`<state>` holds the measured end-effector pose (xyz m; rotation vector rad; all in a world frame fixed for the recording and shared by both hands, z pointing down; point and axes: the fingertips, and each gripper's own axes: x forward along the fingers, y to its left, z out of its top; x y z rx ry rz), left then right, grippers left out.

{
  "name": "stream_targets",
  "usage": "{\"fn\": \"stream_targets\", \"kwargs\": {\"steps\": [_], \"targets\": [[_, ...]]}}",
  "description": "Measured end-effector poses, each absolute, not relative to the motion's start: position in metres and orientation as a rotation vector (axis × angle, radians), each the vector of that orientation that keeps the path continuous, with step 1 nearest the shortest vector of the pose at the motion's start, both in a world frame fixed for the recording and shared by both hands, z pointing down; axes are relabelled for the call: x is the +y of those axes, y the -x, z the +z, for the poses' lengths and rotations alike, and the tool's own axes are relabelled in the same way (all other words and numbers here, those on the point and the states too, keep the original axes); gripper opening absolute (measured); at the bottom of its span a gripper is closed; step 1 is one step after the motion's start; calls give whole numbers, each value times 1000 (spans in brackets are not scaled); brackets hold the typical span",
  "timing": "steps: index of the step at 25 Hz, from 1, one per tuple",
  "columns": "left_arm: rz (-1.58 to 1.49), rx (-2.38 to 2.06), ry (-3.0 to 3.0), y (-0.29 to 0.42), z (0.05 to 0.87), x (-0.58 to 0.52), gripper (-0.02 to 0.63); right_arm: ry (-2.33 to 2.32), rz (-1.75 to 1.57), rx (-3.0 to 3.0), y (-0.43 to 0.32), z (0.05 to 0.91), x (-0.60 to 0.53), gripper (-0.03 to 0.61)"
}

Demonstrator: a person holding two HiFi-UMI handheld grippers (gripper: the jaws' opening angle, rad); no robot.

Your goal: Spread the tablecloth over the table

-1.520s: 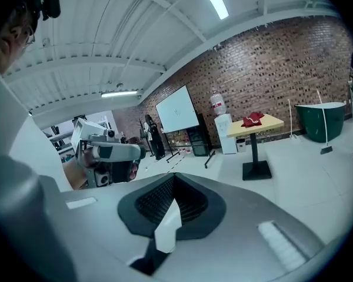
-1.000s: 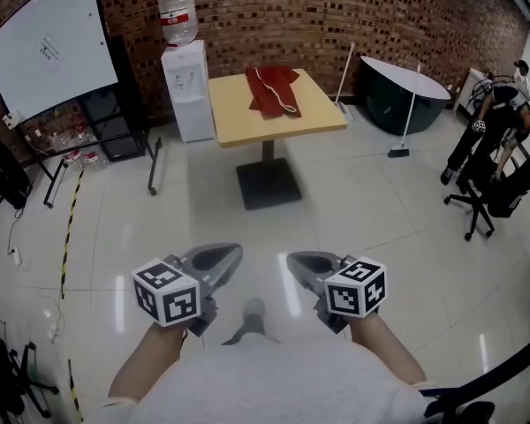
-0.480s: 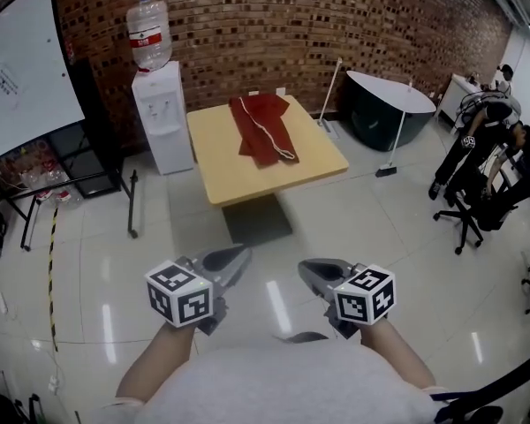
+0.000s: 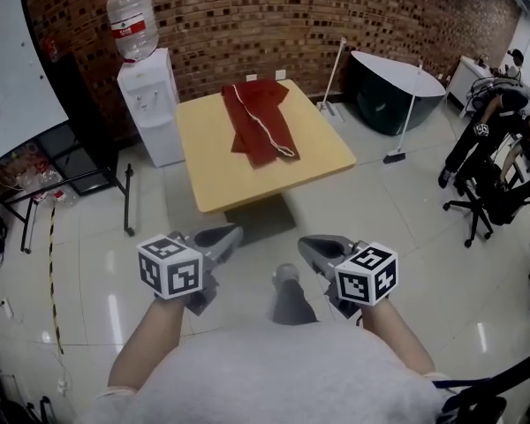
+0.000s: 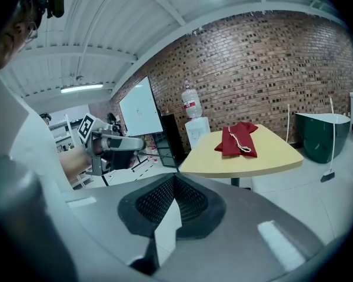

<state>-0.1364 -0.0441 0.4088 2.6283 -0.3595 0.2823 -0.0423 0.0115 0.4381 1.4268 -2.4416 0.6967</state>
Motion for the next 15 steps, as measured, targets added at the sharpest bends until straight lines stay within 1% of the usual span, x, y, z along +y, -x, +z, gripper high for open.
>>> {"fn": "stream_targets", "kwargs": {"steps": [3, 8, 15], "targets": [[341, -389, -2570, 104, 436, -92, 2, -1422, 692, -2396, 5, 460, -32, -2], [421, -441, -2465, 35, 481, -182, 17, -1374, 575, -2303, -73, 494, -136, -2], [486, -523, -2287, -33, 531, -283, 31, -1233, 635, -2317, -163, 533, -271, -2]]}}
